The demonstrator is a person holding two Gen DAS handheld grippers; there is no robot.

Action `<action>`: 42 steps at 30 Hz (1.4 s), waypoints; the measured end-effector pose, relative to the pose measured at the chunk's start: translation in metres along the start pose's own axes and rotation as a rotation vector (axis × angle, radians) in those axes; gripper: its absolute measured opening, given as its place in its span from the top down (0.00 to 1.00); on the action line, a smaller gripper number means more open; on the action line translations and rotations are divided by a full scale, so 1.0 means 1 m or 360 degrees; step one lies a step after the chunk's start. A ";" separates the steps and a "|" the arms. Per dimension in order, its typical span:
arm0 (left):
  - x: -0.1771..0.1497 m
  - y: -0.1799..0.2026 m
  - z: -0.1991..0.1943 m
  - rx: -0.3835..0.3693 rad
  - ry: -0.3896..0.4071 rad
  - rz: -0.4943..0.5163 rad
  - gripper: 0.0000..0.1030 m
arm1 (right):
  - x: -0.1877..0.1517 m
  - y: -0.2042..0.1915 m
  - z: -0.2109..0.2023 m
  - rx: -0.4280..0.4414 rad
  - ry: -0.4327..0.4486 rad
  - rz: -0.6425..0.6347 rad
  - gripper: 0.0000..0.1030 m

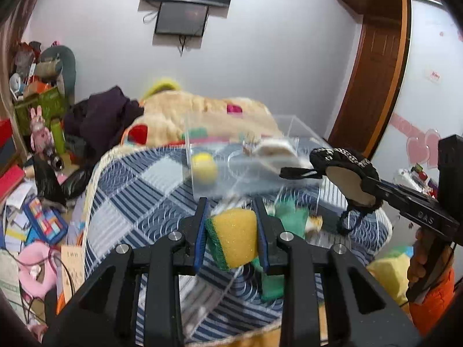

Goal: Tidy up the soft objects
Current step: 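Release the sponge into the box with left tool while right tool drops the bag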

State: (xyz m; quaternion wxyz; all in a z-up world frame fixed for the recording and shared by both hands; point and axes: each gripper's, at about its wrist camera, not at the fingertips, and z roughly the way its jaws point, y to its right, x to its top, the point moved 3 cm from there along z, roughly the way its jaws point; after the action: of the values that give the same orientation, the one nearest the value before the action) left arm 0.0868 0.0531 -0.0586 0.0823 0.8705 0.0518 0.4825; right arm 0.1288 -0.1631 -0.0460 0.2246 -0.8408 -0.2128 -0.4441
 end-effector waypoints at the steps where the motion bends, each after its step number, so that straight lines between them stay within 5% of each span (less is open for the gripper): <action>1: 0.006 0.000 0.000 -0.0011 0.0020 -0.0007 0.72 | 0.005 -0.001 -0.004 -0.0001 0.0026 -0.0001 0.81; 11: 0.055 0.011 0.012 -0.0021 0.0146 0.0068 0.72 | 0.047 0.002 -0.006 -0.0055 0.0211 -0.0024 0.81; 22: 0.097 0.015 0.046 -0.0006 0.0197 0.0151 0.72 | 0.080 0.010 0.028 -0.0088 0.0249 -0.0045 0.81; 42: 0.077 0.014 0.177 0.0087 -0.0124 0.0286 0.71 | 0.062 0.033 0.117 -0.0120 -0.0098 -0.0020 0.81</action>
State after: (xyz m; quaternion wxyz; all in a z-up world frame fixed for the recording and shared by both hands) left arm 0.2776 0.0358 -0.0837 0.0168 0.8917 -0.0165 0.4520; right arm 0.2553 -0.1138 -0.0588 0.1834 -0.8606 -0.2079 -0.4272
